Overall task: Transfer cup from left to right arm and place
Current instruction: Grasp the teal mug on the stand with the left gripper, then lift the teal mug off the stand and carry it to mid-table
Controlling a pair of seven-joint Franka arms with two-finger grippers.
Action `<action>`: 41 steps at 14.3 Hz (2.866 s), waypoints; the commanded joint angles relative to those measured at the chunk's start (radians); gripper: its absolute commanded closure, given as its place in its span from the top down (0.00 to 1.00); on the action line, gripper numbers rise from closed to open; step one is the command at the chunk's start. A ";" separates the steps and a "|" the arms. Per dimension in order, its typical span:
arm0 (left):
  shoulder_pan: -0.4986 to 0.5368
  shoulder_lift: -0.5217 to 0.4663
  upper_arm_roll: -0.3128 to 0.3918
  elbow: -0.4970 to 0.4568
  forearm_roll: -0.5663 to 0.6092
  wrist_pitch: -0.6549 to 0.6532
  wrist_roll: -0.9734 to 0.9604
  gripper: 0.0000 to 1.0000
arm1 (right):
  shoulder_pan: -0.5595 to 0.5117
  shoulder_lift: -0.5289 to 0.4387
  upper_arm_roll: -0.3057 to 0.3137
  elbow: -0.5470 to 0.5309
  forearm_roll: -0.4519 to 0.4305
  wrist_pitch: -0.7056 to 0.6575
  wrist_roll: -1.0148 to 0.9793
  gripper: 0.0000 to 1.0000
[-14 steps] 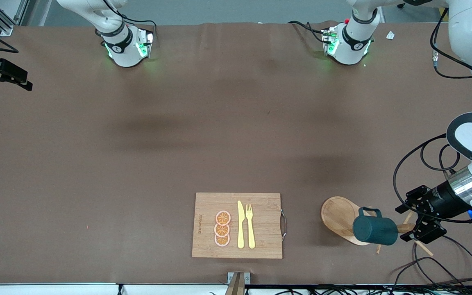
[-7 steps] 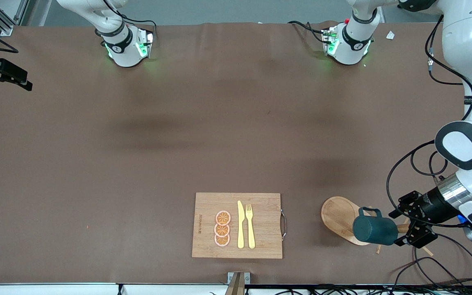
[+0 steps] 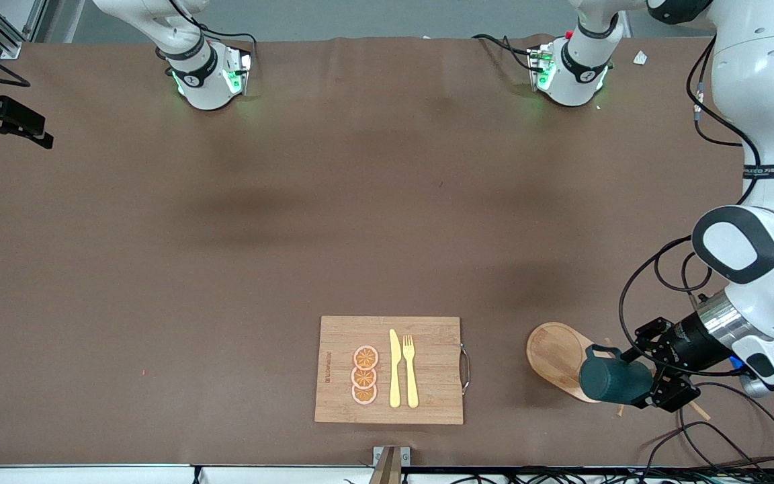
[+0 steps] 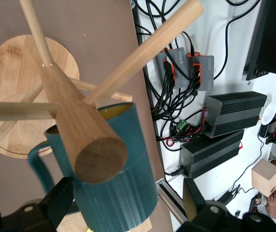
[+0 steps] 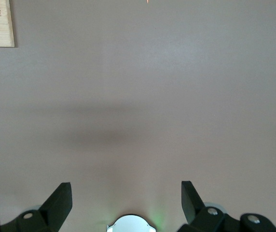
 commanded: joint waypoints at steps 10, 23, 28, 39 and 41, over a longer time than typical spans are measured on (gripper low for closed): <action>-0.017 0.041 0.002 0.012 -0.019 0.052 -0.013 1.00 | -0.001 -0.027 0.000 -0.025 -0.003 0.000 -0.012 1.00; -0.028 0.038 0.000 0.006 -0.040 0.094 -0.028 0.80 | -0.003 -0.027 0.000 -0.025 -0.002 0.000 -0.012 1.00; -0.037 0.009 -0.007 0.001 -0.039 0.077 -0.096 0.80 | -0.003 -0.027 -0.001 -0.027 -0.002 0.000 -0.012 1.00; -0.207 -0.076 -0.041 0.003 0.100 -0.012 -0.359 0.79 | -0.003 -0.027 -0.001 -0.027 -0.002 -0.001 -0.012 1.00; -0.280 -0.070 -0.038 0.007 0.205 -0.003 -0.444 0.79 | -0.003 -0.027 -0.001 -0.027 -0.002 0.000 -0.010 1.00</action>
